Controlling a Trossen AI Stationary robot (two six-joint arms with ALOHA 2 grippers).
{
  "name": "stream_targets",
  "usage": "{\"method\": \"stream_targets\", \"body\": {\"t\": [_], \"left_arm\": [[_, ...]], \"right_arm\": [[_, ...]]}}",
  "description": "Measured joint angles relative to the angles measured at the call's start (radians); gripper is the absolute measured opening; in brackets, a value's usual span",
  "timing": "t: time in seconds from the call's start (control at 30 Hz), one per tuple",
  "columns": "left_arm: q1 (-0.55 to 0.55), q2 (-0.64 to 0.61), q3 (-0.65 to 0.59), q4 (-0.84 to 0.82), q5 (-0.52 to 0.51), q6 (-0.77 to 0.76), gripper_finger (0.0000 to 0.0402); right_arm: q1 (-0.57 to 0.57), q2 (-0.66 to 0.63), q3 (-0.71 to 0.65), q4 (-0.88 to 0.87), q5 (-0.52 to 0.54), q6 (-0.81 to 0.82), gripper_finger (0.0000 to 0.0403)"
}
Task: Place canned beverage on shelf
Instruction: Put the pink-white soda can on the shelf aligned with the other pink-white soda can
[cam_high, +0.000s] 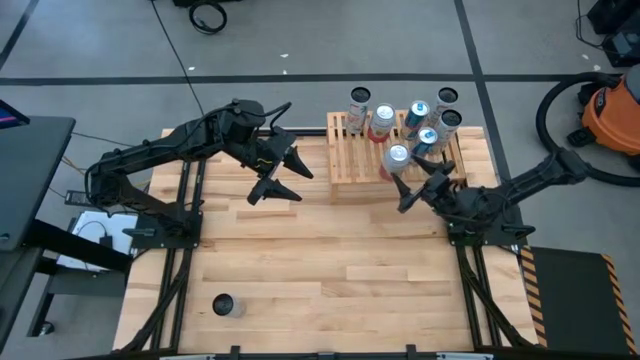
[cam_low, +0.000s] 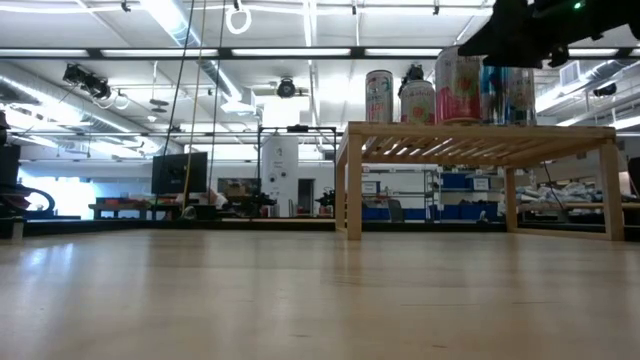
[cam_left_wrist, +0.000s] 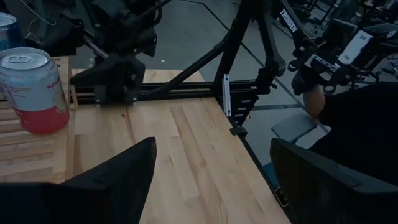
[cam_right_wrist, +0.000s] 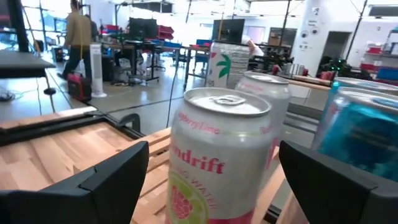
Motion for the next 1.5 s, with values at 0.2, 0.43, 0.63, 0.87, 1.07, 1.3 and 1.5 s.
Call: {"method": "stream_targets", "body": {"t": [0.2,0.43,0.63,0.87,1.07,1.3,1.5], "left_arm": [[0.0,0.0,0.0,0.0,0.0,0.0,0.0316],[0.001,0.0,0.0,0.0,0.0,0.0,0.0316],[0.001,0.0,0.0,0.0,0.0,0.0,0.0316],[0.001,0.0,0.0,-0.001,0.0,0.0,0.0316],[0.0,0.0,0.0,-0.002,0.0,0.008,0.0316],[0.0,0.0,0.0,-0.002,0.0,0.026,0.0316],[0.0,0.0,0.0,-0.002,0.0,0.025,0.0316]], "right_arm": [[0.076,-0.031,0.0,0.001,0.013,0.002,0.0369],[0.189,-0.028,0.0,-0.049,0.038,0.143,0.0364],[0.243,0.002,0.0,-0.127,0.036,0.279,0.0326],[0.248,0.061,0.0,-0.129,0.037,0.296,0.024],[0.23,0.102,0.0,-0.127,0.081,0.328,0.0159],[0.226,0.137,0.0,-0.117,0.099,0.349,0.0051],[0.2,0.138,0.0,-0.098,0.141,0.362,0.0012]]}}
